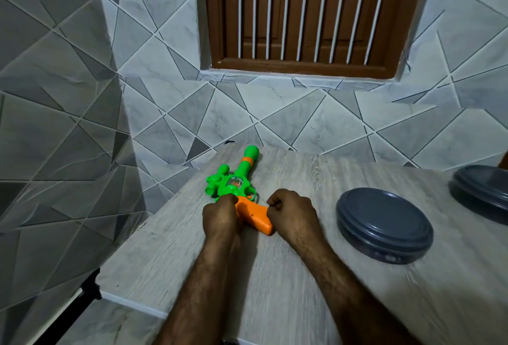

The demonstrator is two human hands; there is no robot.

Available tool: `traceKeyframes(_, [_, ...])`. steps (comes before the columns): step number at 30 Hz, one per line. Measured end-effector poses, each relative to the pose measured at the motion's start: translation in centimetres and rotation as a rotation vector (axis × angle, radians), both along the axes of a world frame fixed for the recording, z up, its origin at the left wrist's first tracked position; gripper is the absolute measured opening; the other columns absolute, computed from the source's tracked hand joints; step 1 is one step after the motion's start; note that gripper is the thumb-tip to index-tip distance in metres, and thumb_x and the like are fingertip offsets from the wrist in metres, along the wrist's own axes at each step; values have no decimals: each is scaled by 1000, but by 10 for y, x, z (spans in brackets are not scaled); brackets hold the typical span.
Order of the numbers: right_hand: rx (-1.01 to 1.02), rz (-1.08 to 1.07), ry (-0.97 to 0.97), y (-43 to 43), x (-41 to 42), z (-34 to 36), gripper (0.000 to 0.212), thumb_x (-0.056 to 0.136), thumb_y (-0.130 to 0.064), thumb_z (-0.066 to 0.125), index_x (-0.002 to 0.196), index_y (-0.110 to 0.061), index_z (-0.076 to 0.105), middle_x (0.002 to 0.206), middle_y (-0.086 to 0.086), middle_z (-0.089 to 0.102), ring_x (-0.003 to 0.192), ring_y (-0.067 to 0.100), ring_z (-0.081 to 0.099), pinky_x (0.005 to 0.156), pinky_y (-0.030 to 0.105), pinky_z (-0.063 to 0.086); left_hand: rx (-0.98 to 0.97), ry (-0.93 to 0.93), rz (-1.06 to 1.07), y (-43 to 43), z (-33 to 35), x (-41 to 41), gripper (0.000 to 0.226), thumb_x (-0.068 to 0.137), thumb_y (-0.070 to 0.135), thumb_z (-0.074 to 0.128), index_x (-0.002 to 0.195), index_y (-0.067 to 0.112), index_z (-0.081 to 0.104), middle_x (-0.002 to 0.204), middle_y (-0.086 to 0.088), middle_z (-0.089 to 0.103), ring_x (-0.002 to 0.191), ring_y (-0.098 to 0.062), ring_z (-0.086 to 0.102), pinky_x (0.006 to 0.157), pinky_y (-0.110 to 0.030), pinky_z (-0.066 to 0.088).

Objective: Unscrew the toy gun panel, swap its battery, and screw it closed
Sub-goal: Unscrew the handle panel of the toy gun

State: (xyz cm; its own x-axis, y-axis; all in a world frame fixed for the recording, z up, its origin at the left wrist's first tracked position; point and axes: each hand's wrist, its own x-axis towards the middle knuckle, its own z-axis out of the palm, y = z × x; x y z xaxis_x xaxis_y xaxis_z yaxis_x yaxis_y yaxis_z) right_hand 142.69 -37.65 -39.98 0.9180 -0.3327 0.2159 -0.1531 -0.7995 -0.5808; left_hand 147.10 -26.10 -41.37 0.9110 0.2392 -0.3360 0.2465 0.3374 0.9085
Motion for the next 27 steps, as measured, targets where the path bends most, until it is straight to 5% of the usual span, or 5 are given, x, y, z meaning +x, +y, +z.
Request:
traceKeyframes(4, [-16, 8, -11, -1, 1, -4, 22, 90, -22, 56, 108, -25, 68, 110, 4, 70, 103, 24, 62, 89, 36, 52, -55, 9, 8, 0, -1, 8, 40, 50, 25, 66, 83, 4, 61, 78, -19, 60, 74, -32, 65, 79, -52, 58])
traceKeyframes(9, [44, 39, -28, -5, -3, -11, 23, 87, -20, 57, 105, -24, 70, 107, 1, 71, 102, 21, 64, 89, 33, 51, -82, 6, -48, -3, 3, 13, 30, 75, 8, 72, 102, -1, 63, 79, -17, 54, 56, -25, 49, 51, -27, 40])
traceKeyframes(14, [80, 63, -36, -11, -6, -11, 23, 85, -20, 57, 103, -25, 70, 105, -1, 71, 98, 17, 64, 88, 31, 52, -123, 7, -93, -14, 6, 15, 28, 82, -5, 65, 106, 2, 53, 79, -15, 51, 85, -33, 58, 74, -46, 53])
traceKeyframes(20, [116, 73, -43, -22, -12, -10, 27, 82, -14, 60, 105, -25, 71, 106, -4, 71, 95, 12, 65, 85, 26, 54, -124, 10, -180, -15, 0, 10, 38, 85, -4, 65, 116, 0, 43, 88, -18, 52, 74, -31, 61, 53, -44, 56])
traceKeyframes(27, [182, 31, -130, -36, -23, -3, 17, 81, -16, 69, 96, -23, 73, 88, -9, 73, 81, 4, 65, 75, 23, 54, -172, -42, -204, -17, -9, 5, 11, 86, 0, 67, 87, 0, 56, 83, -20, 63, 70, -29, 65, 52, -39, 59])
